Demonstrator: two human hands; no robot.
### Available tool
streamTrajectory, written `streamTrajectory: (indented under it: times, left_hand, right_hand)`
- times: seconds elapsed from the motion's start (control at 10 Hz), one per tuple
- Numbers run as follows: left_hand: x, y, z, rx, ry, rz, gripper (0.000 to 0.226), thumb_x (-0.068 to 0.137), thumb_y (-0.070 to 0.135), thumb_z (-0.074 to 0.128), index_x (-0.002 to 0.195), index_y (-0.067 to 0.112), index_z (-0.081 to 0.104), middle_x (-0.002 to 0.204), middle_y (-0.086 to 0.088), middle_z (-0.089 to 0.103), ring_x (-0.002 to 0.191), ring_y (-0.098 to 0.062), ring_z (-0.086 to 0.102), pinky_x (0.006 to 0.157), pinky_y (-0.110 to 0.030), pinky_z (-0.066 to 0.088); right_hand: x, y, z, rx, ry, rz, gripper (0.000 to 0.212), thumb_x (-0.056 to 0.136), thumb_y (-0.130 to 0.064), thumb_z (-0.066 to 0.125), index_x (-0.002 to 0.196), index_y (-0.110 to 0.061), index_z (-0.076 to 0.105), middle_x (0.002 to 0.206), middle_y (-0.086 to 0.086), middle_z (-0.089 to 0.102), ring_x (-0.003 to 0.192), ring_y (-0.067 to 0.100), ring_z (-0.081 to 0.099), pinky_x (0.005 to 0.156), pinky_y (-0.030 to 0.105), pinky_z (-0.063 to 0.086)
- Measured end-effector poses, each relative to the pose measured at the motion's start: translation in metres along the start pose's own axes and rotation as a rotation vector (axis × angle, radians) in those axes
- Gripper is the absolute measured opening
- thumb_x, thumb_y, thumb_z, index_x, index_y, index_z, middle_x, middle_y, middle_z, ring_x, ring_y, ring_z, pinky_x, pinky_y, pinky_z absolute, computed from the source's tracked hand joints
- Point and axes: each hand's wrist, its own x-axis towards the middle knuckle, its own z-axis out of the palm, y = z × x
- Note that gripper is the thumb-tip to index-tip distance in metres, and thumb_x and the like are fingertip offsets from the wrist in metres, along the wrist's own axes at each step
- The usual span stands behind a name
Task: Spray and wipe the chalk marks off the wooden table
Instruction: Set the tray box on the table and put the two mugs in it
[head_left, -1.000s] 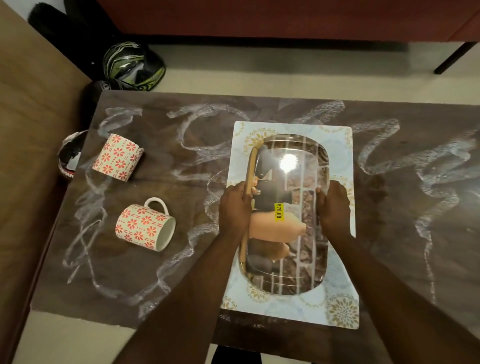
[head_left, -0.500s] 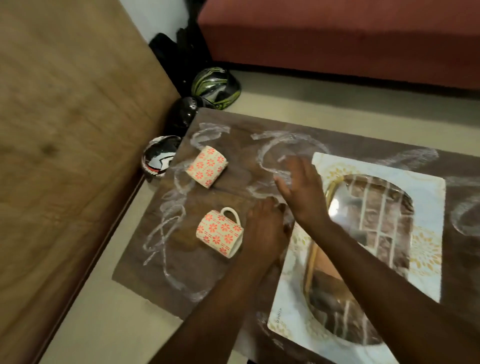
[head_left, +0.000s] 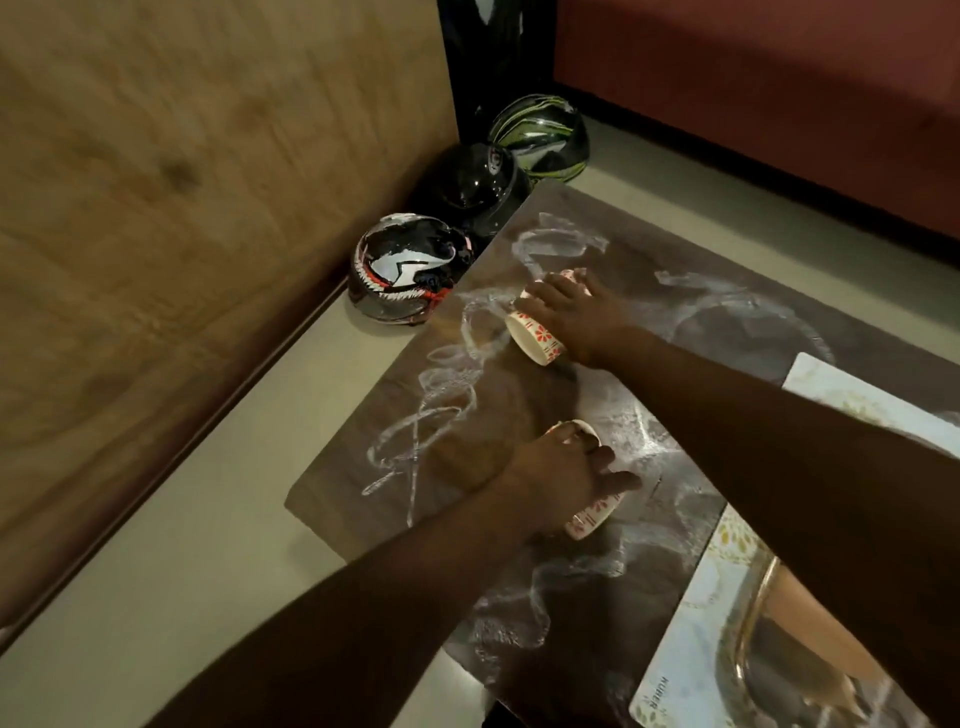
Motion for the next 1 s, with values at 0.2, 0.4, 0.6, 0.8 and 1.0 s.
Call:
streamTrajectory:
  times: [0.2,0.4,0.6,0.8,1.0]
  left_hand:
    - [-0.004,-0.013,0.0,0.201,0.015,0.139,0.087,0.07,0.04,0.08,0.145,0.013,0.043,0.14,-0.012,0.055,0.126,-0.032,0.052,0.111,-0.048,0.034]
    - [-0.017,-0.002,-0.014,-0.418,0.248,-0.001,0.099,0.067,0.036,0.086,0.15,0.017,0.035,0.15,-0.008,0.046,0.135,-0.026,0.043,0.114,-0.038,0.031]
    - [0.003,0.079,-0.02,-0.813,0.362,-0.053,0.089,0.058,0.038,0.091,0.131,0.03,0.041,0.126,0.006,0.056,0.109,-0.012,0.055,0.088,-0.031,0.051]
    - [0.056,0.192,0.0,-0.911,0.267,0.028,0.091,0.058,0.043,0.091,0.132,0.036,0.038,0.129,0.01,0.056,0.113,-0.011,0.056,0.089,-0.03,0.048]
    - [0.086,0.236,0.025,-0.798,0.28,0.019,0.092,0.063,0.044,0.088,0.137,0.033,0.035,0.134,0.004,0.052,0.115,-0.015,0.051,0.081,-0.027,0.044]
  right_hand:
    - [-0.001,-0.009,0.002,0.022,0.011,0.068,0.088,0.069,-0.034,0.078,0.143,-0.018,0.033,0.142,0.018,0.038,0.13,0.037,0.035,0.095,0.061,0.032]
    - [-0.064,0.018,0.002,0.088,0.04,0.231,0.092,0.075,-0.056,0.067,0.147,-0.022,0.021,0.144,0.021,0.029,0.13,0.039,0.026,0.101,0.058,0.025]
    - [-0.196,0.059,-0.001,0.023,-0.258,0.39,0.1,0.07,-0.062,0.067,0.146,-0.028,0.011,0.14,0.017,0.041,0.127,0.038,0.035,0.099,0.05,0.03]
    - [-0.317,0.073,0.018,-0.062,-0.529,0.46,0.08,0.076,-0.048,0.069,0.141,-0.031,0.025,0.129,0.008,0.054,0.118,0.034,0.043,0.095,0.045,0.032]
    - [-0.343,0.061,0.057,-0.198,-0.521,0.469,0.048,0.087,-0.051,0.054,0.129,-0.027,0.052,0.126,0.005,0.048,0.117,0.038,0.046,0.097,0.049,0.033]
